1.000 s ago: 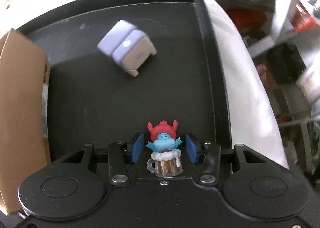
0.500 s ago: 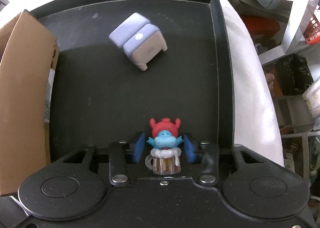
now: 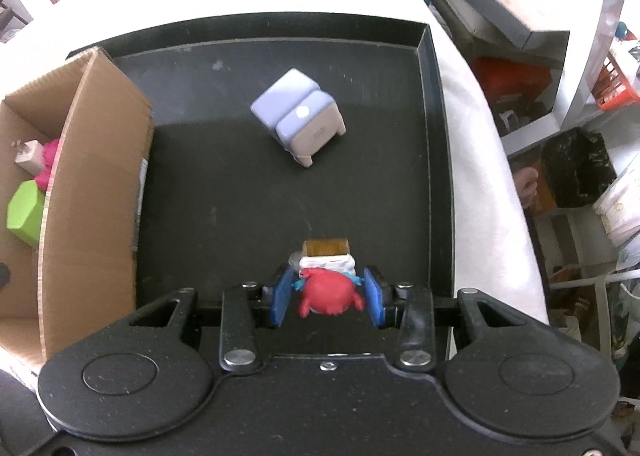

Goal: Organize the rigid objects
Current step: 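Lift the troll figure with the right gripper and carry it over the box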

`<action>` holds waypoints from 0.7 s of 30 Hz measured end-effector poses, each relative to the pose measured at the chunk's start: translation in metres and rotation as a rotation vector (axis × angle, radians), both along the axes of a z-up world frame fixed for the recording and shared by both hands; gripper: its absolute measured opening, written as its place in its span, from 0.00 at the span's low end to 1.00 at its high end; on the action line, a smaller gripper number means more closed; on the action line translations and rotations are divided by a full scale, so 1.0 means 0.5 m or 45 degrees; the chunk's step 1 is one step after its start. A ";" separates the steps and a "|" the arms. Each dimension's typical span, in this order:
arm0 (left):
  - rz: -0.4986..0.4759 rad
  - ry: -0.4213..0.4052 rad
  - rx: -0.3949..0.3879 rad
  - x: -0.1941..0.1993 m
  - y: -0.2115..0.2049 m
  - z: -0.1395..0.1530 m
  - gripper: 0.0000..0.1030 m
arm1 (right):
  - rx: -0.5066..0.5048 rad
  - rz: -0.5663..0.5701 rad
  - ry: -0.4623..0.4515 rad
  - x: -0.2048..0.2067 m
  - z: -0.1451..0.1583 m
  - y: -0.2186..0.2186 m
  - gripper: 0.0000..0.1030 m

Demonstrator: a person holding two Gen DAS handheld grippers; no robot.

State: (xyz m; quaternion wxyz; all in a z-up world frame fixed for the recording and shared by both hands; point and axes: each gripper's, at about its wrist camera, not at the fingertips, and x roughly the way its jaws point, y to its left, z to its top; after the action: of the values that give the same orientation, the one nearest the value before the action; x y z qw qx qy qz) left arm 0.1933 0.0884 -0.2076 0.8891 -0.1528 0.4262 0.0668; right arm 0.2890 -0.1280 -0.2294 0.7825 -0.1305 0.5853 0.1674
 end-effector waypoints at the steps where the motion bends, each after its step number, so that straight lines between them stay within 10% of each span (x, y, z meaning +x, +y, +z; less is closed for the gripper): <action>1: -0.001 0.000 0.003 -0.001 -0.001 0.000 0.14 | 0.004 0.003 -0.009 -0.001 0.006 0.001 0.37; 21: 0.000 -0.004 0.003 -0.001 -0.003 0.002 0.14 | 0.209 0.118 -0.085 -0.028 0.154 0.092 0.37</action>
State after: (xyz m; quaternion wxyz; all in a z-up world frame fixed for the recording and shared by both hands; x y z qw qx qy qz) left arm 0.1930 0.0871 -0.2067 0.8899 -0.1520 0.4249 0.0670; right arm 0.2751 -0.0818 -0.1525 0.8011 -0.0983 0.5366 0.2463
